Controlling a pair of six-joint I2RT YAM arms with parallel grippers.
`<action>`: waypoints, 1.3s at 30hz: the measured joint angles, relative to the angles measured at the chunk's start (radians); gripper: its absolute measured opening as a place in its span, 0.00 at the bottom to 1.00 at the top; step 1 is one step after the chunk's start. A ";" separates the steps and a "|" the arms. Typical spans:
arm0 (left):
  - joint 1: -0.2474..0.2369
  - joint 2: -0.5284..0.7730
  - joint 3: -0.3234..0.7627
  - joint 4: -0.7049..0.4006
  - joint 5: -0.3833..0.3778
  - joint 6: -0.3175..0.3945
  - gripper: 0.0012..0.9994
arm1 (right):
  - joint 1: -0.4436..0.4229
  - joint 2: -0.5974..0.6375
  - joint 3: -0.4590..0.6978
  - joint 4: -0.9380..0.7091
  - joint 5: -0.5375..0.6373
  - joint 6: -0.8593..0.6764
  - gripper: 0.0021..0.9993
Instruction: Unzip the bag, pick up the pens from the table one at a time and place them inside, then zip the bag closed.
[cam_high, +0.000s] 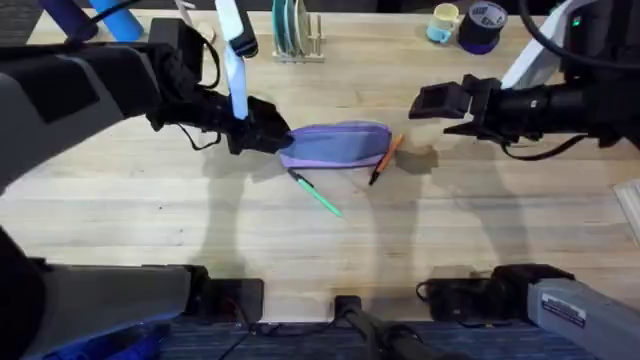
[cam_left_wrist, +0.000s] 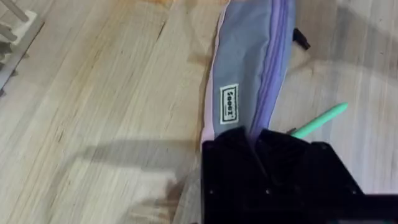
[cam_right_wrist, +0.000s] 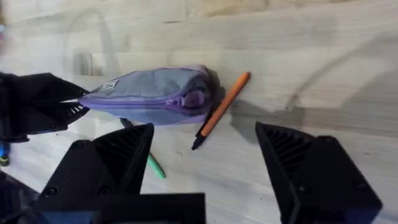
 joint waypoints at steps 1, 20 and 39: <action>0.000 0.000 0.000 0.000 0.000 0.000 0.04 | 0.000 0.007 0.000 0.000 -0.002 0.003 1.00; 0.000 0.000 0.000 0.000 0.000 0.000 0.04 | 0.000 0.336 0.000 0.168 -0.312 0.026 1.00; 0.000 0.000 0.000 -0.002 0.000 0.000 0.04 | -0.001 0.431 0.004 0.252 -0.444 0.045 0.43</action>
